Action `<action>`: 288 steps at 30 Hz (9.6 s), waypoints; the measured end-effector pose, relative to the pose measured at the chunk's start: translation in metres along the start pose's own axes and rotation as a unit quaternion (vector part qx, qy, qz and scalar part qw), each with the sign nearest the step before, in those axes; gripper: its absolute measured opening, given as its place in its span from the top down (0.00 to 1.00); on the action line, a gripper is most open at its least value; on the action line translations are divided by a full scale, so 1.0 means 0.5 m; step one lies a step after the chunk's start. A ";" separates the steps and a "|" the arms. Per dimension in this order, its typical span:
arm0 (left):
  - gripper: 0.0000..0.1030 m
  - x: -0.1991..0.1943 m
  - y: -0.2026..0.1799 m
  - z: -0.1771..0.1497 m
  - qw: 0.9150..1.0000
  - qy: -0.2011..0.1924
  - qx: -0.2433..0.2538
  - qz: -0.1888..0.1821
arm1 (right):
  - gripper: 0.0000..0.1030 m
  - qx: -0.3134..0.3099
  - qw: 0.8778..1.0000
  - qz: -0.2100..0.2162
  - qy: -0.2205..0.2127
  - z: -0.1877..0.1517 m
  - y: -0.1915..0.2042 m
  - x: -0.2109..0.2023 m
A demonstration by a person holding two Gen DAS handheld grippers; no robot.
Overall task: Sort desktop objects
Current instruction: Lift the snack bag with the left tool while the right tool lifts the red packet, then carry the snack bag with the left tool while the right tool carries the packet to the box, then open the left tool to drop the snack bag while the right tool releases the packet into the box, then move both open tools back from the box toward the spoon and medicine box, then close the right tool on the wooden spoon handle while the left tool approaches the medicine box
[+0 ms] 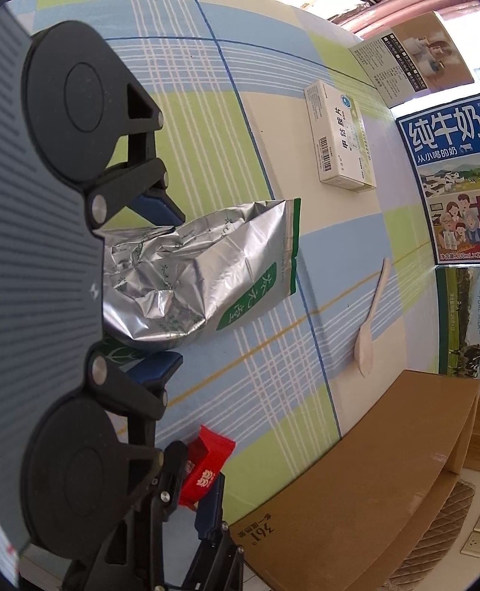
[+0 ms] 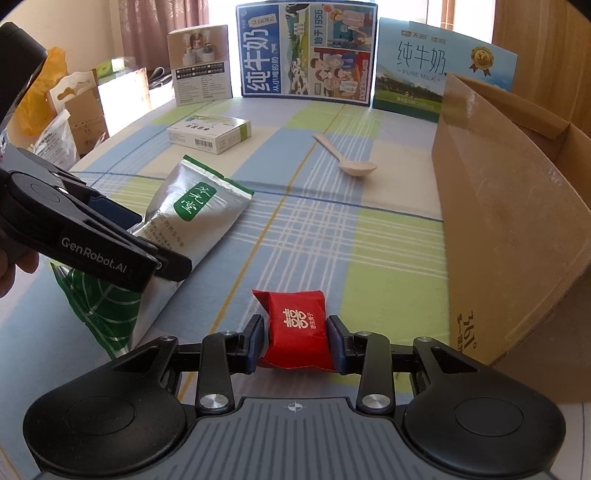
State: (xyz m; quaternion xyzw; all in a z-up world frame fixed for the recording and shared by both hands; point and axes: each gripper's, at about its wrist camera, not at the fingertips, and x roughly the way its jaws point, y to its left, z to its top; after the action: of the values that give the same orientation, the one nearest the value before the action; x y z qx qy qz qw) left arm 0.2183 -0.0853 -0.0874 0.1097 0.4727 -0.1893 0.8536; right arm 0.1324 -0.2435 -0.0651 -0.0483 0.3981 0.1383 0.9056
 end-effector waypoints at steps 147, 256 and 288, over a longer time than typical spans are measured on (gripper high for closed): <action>0.53 -0.270 -0.413 0.213 0.988 -0.089 0.045 -0.114 | 0.76 0.084 0.981 -0.099 -0.146 0.086 -0.282 -0.437; 0.01 -0.177 0.162 -0.011 0.985 -0.070 -0.138 0.079 | 0.07 -0.003 0.995 0.011 -0.095 0.211 0.025 -0.089; 0.02 0.062 0.216 0.078 0.987 -0.080 -0.133 0.042 | 0.42 0.031 0.995 -0.076 -0.057 0.236 -0.094 0.253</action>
State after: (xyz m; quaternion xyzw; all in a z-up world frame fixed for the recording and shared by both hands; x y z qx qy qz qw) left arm 0.3092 -0.0086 -0.0920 -0.0008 0.4184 -0.0973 0.9030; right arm 0.3108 -0.2383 -0.0791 -0.0423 0.3448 0.0588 0.9359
